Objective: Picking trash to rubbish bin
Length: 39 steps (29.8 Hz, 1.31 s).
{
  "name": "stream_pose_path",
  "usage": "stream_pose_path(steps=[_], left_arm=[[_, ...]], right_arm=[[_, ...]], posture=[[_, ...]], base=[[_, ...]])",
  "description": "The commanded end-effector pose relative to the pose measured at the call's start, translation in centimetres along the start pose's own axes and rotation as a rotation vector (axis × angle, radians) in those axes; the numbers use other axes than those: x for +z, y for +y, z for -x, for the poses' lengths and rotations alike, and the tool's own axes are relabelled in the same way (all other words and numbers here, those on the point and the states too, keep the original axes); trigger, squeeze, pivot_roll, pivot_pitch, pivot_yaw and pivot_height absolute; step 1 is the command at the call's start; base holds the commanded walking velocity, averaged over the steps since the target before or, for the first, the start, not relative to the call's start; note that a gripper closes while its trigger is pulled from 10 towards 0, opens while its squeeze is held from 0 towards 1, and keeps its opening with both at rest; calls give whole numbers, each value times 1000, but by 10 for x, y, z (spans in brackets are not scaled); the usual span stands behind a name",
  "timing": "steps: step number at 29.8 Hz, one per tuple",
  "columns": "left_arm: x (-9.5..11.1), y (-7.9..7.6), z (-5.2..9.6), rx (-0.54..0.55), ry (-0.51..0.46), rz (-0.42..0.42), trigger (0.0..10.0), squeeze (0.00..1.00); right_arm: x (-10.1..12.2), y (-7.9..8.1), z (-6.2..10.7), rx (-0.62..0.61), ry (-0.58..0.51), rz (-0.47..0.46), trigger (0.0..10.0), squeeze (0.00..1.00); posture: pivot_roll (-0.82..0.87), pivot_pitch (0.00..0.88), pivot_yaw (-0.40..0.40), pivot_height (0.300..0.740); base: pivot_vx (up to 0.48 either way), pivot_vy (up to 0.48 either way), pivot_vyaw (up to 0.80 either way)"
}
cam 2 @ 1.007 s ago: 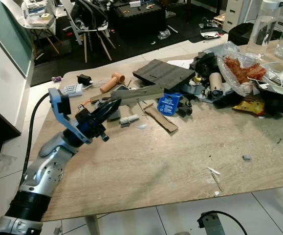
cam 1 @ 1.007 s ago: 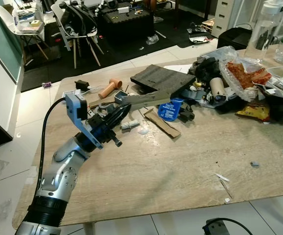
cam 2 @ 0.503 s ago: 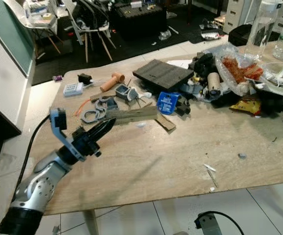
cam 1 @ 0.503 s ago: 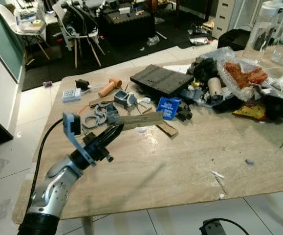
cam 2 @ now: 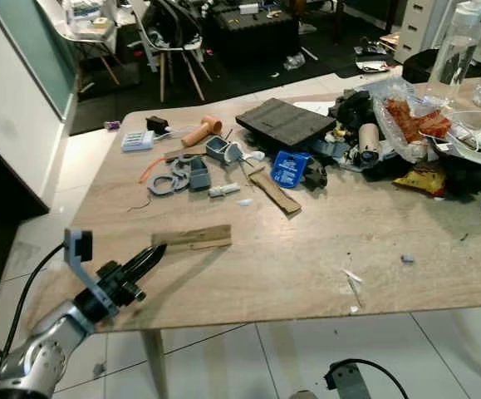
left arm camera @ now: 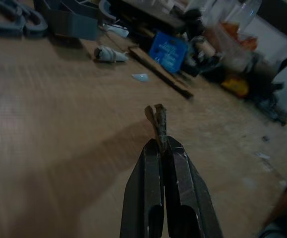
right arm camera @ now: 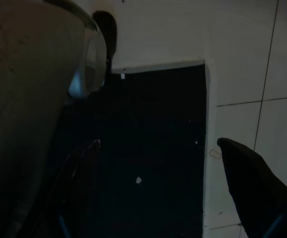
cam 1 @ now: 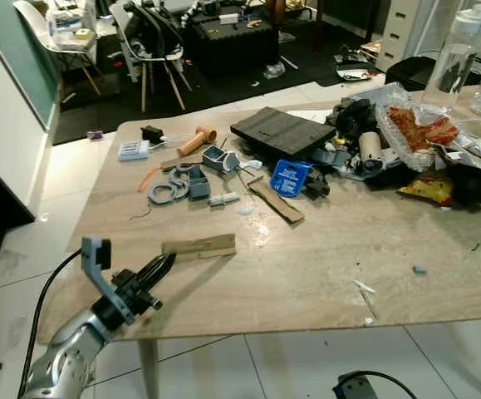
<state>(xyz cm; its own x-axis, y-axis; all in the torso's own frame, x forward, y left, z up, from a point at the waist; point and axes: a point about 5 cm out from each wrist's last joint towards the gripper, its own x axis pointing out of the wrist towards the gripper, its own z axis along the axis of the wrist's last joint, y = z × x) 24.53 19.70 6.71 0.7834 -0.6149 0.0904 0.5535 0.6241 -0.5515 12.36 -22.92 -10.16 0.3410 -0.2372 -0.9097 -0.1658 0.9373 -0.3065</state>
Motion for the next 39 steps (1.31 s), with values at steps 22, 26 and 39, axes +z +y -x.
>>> stream_pose_path(steps=[22, 26, 39], left_arm=[[-7, 3, 11, -5, 18, 47, 10000, 0], [-22, 15, 21, 67, 103, 34, 10000, 0], [-72, 63, 96, 602, 275, 145, 10000, 0]], right_arm=[[-2, 7, 0, 24, 8, 24, 10000, 0], [-1, 6, 0, 24, 5, 30, 10000, 0], [3, 8, 0, 35, -5, 54, 10000, 0]], posture=[[-40, 58, 96, 740], [-35, 50, 91, 740], [-17, 38, 83, 740]], base=[[-480, 0, 0], [-480, 0, 0], [-480, 0, 0]])
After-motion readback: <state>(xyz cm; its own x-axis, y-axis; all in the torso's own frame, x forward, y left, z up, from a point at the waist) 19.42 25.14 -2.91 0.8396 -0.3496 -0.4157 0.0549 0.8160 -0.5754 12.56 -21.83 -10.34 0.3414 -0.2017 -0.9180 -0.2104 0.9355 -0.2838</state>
